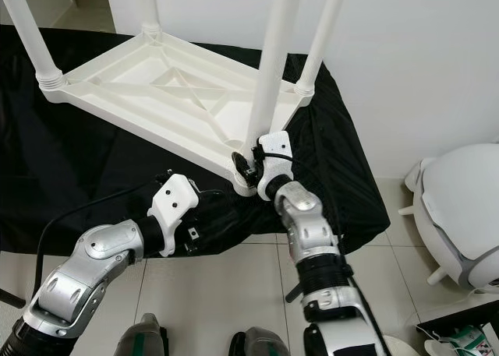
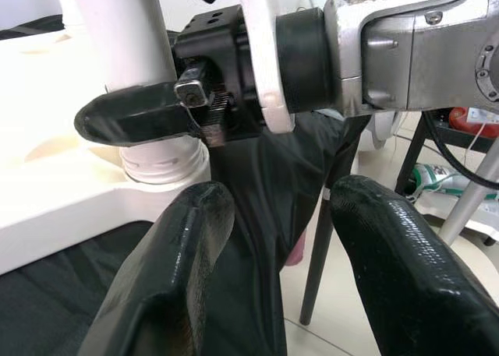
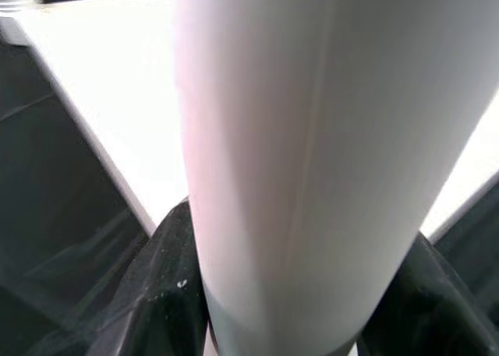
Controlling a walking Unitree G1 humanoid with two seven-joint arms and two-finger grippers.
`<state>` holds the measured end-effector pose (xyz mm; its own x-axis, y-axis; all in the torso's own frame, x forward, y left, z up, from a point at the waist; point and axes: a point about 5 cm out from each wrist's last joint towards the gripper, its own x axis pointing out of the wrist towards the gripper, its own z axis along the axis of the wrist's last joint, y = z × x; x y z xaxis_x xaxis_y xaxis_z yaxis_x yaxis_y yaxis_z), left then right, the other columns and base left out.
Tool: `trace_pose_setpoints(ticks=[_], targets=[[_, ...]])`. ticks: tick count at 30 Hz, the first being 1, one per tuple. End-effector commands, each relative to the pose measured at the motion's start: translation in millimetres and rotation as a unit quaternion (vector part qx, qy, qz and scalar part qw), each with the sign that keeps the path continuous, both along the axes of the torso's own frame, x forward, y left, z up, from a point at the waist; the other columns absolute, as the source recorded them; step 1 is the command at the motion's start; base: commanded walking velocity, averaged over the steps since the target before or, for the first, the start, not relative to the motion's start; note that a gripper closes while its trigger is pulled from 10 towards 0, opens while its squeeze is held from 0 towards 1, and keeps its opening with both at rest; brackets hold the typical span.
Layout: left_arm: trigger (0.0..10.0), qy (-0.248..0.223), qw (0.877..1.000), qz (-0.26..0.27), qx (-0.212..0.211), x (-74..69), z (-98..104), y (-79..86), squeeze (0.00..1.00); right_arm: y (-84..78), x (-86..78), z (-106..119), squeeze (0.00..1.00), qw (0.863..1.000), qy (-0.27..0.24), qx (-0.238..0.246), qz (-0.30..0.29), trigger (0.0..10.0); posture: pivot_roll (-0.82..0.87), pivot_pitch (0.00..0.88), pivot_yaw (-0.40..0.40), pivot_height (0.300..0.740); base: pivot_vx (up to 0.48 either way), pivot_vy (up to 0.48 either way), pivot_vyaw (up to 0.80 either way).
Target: Building children table
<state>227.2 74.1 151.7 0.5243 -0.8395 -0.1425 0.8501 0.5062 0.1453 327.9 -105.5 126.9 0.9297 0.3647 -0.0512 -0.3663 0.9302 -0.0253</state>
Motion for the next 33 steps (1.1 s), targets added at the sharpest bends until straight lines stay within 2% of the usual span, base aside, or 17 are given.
trace_pose_setpoints(ticks=[1, 2, 3, 6, 10, 11, 12, 13, 23, 24, 25, 26, 27, 33], targets=[[10.0, 0.001, 1.000, -0.003, 0.000, -0.2, -1.1, -2.2, 0.00, -16.3, 1.5, 1.0, 0.00, 0.995, -0.005, -0.021, -0.092, 0.0, 0.02, 0.000, -0.095, 0.740, 0.000, 0.000, 0.00], [10.0, 0.001, 1.000, -0.003, 0.000, -0.2, -1.1, -2.2, 0.00, -16.3, 1.5, 1.0, 0.00, 0.995, -0.005, -0.021, -0.092, 0.0, 0.02, 0.000, -0.095, 0.740, 0.000, 0.000, 0.00], [10.0, 0.001, 1.000, -0.001, -0.001, -0.4, -1.3, -2.4, 0.00, -7.6, -3.6, -3.4, 0.00, 0.989, 0.010, -0.017, -0.146, 0.0, 0.02, 0.000, -0.100, 0.740, 0.000, 0.000, 0.00], [10.0, 0.002, 1.000, 0.001, -0.002, -0.3, -1.2, -2.7, 0.00, 0.6, -5.6, -1.7, 0.00, 0.990, 0.012, -0.014, -0.140, 0.0, 0.02, 0.000, -0.101, 0.740, 0.000, 0.000, 0.00], [10.0, 0.002, 1.000, 0.001, -0.003, -0.5, -1.4, -3.0, 0.00, -1.2, -4.8, -1.2, 0.00, 0.990, 0.014, -0.011, -0.137, 0.0, 0.02, 0.000, -0.102, 0.740, 0.000, 0.000, 0.00], [10.0, 0.002, 1.000, 0.001, -0.003, -0.7, -1.5, -3.0, 0.00, -5.5, -3.7, -1.1, 0.00, 0.990, 0.015, -0.012, -0.142, 3.1, 0.02, 0.000, -0.105, 0.740, 0.000, 0.000, 0.00], [10.0, 0.002, 1.000, 0.002, -0.002, -0.4, -1.7, -2.5, 0.00, -7.7, -3.5, -0.8, 0.00, 0.989, 0.016, -0.012, -0.148, 4.0, 0.02, 0.000, -0.107, 0.740, 0.000, 0.000, 0.00], [10.0, 0.001, 1.000, 0.003, -0.002, -0.1, -1.7, -2.2, 0.00, -8.5, -3.6, -0.6, 0.00, 0.988, 0.018, -0.012, -0.152, 10.0, 0.02, 0.000, -0.107, 0.740, 0.000, 0.000, 0.00], [10.0, 0.001, 1.000, 0.005, -0.003, -0.5, -1.9, -2.1, 0.00, -5.5, -3.9, 2.0, 0.00, 0.988, 0.014, -0.001, -0.151, 10.0, 0.03, 0.000, -0.109, 0.740, 0.000, 0.000, 0.00], [10.0, 0.002, 1.000, 0.006, -0.003, -0.7, -2.0, -1.9, 0.00, -5.1, -4.1, 4.5, 1.00, 0.989, 0.006, 0.004, -0.149, 10.0, 0.03, 0.000, -0.110, 0.740, 0.000, 0.000, 0.00], [10.0, 0.002, 1.000, 0.006, -0.003, -0.7, -2.0, -1.9, 0.00, -5.1, -4.1, 4.5, 1.00, 0.989, 0.006, 0.004, -0.149, 10.0, 0.03, 0.000, -0.110, 0.740, 0.000, 0.000, 0.00], [10.0, 0.002, 1.000, 0.007, -0.003, -1.1, -1.9, -1.5, 0.00, -6.2, -3.9, 6.2, 0.93, 0.989, 0.001, 0.006, -0.151, 10.0, 0.03, 0.000, -0.110, 0.740, 0.000, 0.000, 0.00], [10.0, 0.002, 1.000, 0.008, -0.003, -1.4, -1.9, -1.3, 0.00, -6.2, -4.1, 7.9, 0.00, 0.989, -0.002, 0.010, -0.149, 10.0, 0.03, 0.000, -0.110, 0.740, 0.000, 0.000, 0.00], [10.0, 0.004, 1.000, 0.010, -0.004, -2.4, -2.0, -1.0, 0.00, -8.9, -9.2, 12.2, 0.00, 0.987, -0.017, 0.019, -0.156, 10.0, 0.03, 0.013, -0.109, 0.740, 0.000, 0.000, 0.00]])
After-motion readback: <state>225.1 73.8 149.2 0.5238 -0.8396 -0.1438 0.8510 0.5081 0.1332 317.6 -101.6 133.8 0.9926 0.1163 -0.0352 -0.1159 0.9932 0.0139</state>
